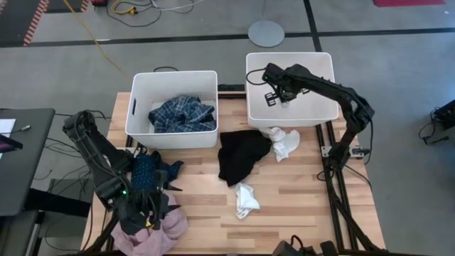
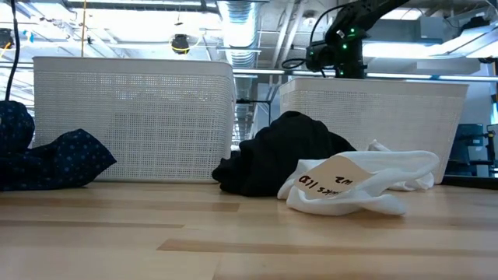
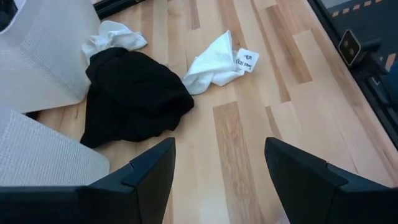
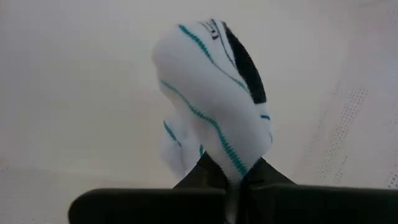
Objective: Sort clothes
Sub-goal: Put the white patterned sock into the right laundry bin, then put the white sock into the right laundry bin
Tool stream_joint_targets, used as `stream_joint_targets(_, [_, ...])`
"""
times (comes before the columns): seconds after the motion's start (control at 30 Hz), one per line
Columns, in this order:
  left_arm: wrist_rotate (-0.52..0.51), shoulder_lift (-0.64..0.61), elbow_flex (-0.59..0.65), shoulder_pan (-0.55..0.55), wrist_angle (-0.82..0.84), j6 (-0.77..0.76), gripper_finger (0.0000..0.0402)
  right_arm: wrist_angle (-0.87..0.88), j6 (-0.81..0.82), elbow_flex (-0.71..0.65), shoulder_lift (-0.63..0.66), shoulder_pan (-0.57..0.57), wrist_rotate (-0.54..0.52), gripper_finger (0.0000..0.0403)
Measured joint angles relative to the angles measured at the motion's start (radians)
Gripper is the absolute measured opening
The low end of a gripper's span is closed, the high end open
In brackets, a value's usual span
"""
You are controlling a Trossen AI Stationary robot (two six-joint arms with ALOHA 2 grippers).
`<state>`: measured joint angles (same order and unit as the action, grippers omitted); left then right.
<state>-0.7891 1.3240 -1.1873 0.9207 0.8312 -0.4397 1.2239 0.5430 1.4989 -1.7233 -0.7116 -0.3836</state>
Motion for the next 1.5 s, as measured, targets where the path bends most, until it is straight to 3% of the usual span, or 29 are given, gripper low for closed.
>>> stream_joint_targets(0.23, [0.012, 0.041, 0.000, 0.003, 0.003, -0.003, 0.0243, -0.030, 0.010, -0.108, 0.001, 0.018, 0.050, 0.0014])
stream_joint_targets(0.33, [0.013, 0.044, 0.000, 0.005, 0.002, -0.004, 0.0243, -0.030, 0.010, -0.158, 0.001, 0.029, 0.056, 0.0033])
stream_joint_targets(0.47, [0.014, 0.044, 0.000, 0.006, 0.001, -0.010, 0.0243, -0.024, 0.010, -0.189, 0.002, 0.050, 0.071, 0.0096])
stream_joint_targets(0.63, [0.015, 0.044, 0.000, 0.013, -0.001, -0.015, 0.0243, -0.020, 0.001, -0.195, 0.002, 0.068, 0.171, 0.0190])
stream_joint_targets(0.77, [0.015, 0.044, 0.000, 0.020, -0.002, -0.018, 0.0243, 0.020, 0.008, -0.195, 0.002, 0.088, 0.211, 0.0230])
stream_joint_targets(1.5, [0.014, 0.044, 0.000, 0.023, 0.000, -0.001, 0.0243, 0.167, 0.105, -0.195, 0.007, 0.326, 0.254, 0.0219])
